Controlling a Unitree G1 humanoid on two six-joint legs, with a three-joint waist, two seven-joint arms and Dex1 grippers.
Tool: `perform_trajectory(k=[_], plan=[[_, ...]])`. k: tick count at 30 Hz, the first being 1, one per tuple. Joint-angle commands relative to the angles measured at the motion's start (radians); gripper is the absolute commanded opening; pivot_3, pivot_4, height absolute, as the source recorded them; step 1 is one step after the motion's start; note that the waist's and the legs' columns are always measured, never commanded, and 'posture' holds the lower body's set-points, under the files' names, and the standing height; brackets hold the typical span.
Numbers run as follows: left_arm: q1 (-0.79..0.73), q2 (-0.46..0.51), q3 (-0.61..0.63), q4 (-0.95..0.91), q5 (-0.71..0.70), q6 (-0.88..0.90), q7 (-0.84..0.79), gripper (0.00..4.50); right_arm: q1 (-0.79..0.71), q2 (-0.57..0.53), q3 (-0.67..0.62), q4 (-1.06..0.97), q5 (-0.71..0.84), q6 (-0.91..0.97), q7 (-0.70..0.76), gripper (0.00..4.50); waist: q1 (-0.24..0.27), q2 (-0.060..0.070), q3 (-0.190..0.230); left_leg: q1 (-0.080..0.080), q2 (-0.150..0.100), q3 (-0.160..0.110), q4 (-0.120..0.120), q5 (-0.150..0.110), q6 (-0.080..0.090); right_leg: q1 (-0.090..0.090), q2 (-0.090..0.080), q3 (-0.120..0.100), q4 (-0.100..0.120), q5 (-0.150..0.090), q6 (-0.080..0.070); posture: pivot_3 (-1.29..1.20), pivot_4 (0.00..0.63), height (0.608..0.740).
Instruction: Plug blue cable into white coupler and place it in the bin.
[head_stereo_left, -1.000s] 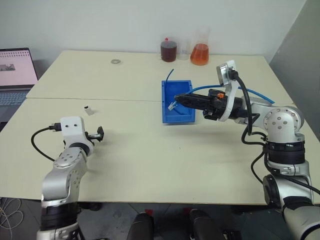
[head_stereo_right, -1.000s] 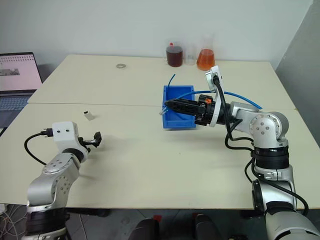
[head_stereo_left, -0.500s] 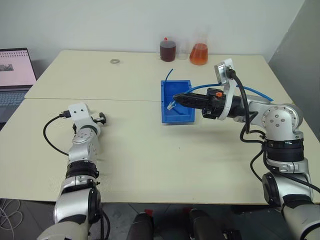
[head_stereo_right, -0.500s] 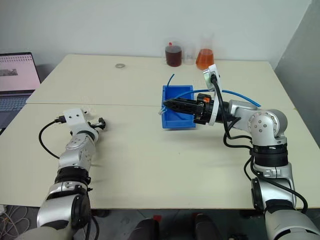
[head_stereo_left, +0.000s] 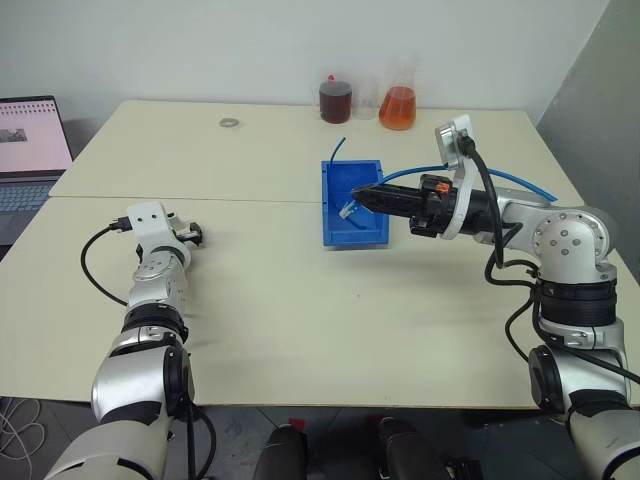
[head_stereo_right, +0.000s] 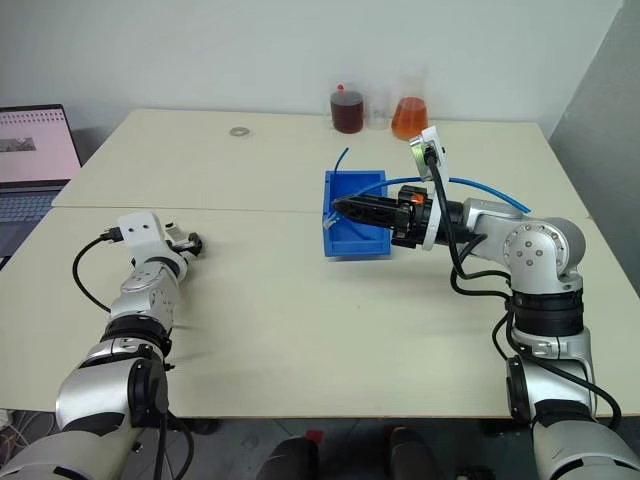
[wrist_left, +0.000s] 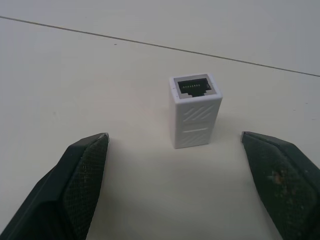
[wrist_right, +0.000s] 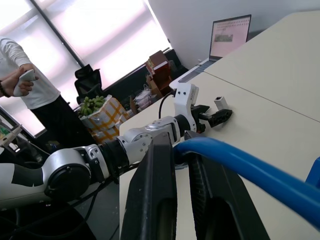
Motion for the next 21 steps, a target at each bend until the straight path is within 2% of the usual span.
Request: perform_trajectory(k=[1,8,12,17,18,21], plan=[[-0.055,0.016,-0.008,0.017,0.016,-0.028,-0.026,4.43,-0.001,-0.002,-0.027,-0.05,0.03,0.007,-0.006,0.09,0.0,0.0,0.0,0.0,0.0,0.0,0.0,0.0,0.0,0.0,0.0,0.0,0.0,0.0,0.0,0.0,0.15,0.74],[-0.069,0.022,-0.012,0.039,0.021,-0.04,-0.028,3.08,-0.003,-0.001,-0.031,-0.05,0.028,0.012,-0.012,0.09,-0.001,0.0,0.0,-0.001,0.0,-0.001,0.0,0.0,0.0,-0.001,0.0,0.0,0.0,0.0,0.0,0.0,0.15,0.74],[-0.07,0.035,-0.009,0.046,0.02,-0.036,-0.026,2.01,0.002,-0.003,-0.033,-0.053,0.027,0.012,-0.014,0.09,-0.001,0.0,0.0,-0.001,0.0,-0.001,0.0,0.0,0.0,-0.001,0.0,0.0,0.0,0.0,0.0,0.0,0.15,0.74],[-0.074,0.045,-0.007,0.047,0.019,-0.033,-0.025,0.93,0.004,-0.002,-0.035,-0.046,0.019,0.007,-0.02,0.09,0.0,0.0,0.0,-0.001,0.0,-0.001,0.0,0.0,0.0,-0.001,0.0,-0.001,0.0,0.0,0.0,0.0,0.15,0.74],[-0.074,0.046,-0.008,0.047,0.019,-0.032,-0.024,0.77,0.005,-0.002,-0.035,-0.044,0.018,0.006,-0.021,0.09,0.0,0.0,0.0,-0.001,0.0,-0.001,0.0,0.0,0.0,-0.001,0.0,-0.001,0.0,0.0,0.0,0.0,0.15,0.74],[-0.077,0.048,-0.009,0.044,0.02,-0.03,-0.021,0.76,0.004,-0.002,-0.037,-0.04,0.018,0.006,-0.023,0.09,0.0,0.0,0.0,-0.001,0.0,-0.001,0.0,0.0,0.0,-0.001,0.0,-0.001,0.0,0.0,0.0,0.0,0.15,0.74]])
